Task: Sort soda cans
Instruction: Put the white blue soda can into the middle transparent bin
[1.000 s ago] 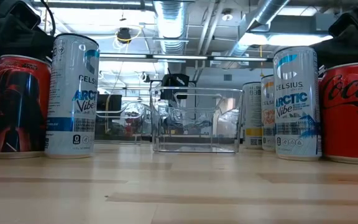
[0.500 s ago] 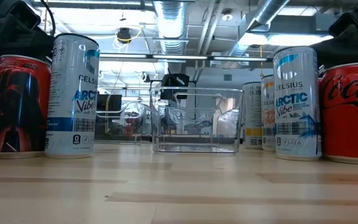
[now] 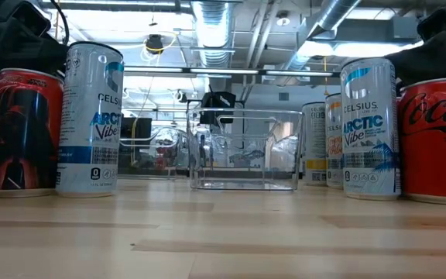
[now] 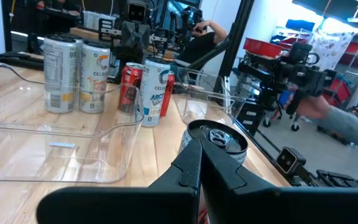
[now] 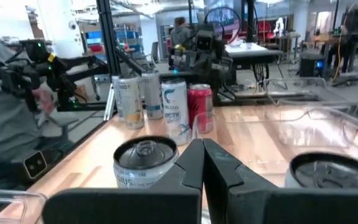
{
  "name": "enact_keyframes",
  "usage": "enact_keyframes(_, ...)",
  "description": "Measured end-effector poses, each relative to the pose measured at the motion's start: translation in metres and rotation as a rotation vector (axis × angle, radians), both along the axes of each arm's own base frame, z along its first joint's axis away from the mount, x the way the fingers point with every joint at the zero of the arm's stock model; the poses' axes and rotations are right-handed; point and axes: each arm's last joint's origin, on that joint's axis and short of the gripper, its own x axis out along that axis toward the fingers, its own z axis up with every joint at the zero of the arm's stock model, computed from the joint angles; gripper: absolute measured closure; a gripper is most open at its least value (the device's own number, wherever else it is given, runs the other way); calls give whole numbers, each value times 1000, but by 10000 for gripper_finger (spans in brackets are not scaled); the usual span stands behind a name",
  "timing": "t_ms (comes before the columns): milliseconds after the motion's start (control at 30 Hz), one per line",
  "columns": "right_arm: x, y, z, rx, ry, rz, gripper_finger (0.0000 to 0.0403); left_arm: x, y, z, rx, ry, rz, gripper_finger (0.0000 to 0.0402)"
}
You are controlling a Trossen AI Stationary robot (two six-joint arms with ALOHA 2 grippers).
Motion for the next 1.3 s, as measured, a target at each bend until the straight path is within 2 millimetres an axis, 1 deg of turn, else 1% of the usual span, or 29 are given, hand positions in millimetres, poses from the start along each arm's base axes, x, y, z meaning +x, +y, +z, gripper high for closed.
enact_keyframes(133,-2,-1,14,-26,-154,-32,378,0,0,1,-5,-10,2,401)
enact_keyframes(200,-5,-1,24,-47,-255,-44,378,0,1,6,-15,-62,22,401)
enact_keyframes(267,-7,-1,31,-30,-332,-43,378,0,2,12,-31,-120,55,401)
enact_keyframes(433,-13,-1,42,-17,-451,-43,378,-4,5,29,-39,-295,137,401)
enact_keyframes(533,-13,-1,43,-34,-472,-51,378,-6,5,34,-17,-361,147,401)
enact_keyframes(600,-14,-3,44,-79,-483,-105,378,-6,6,36,-3,-382,178,401)
enact_keyframes(700,-16,-8,47,-31,-508,-283,378,-7,9,37,-30,-380,286,401)
enact_keyframes(767,-18,-10,52,-20,-510,-365,378,-7,10,37,-28,-376,300,401)
enact_keyframes(900,-22,-11,66,-72,-483,-414,378,-6,10,36,-9,-371,303,401)
enact_keyframes(1033,-27,-13,82,-73,-387,-480,378,-6,10,36,-46,-368,298,401)
enact_keyframes(1200,-32,-16,98,-100,-272,-567,378,-7,10,38,27,-367,317,401)
enact_keyframes(1300,-33,-17,106,-134,-229,-596,378,-4,11,35,43,-275,379,397)
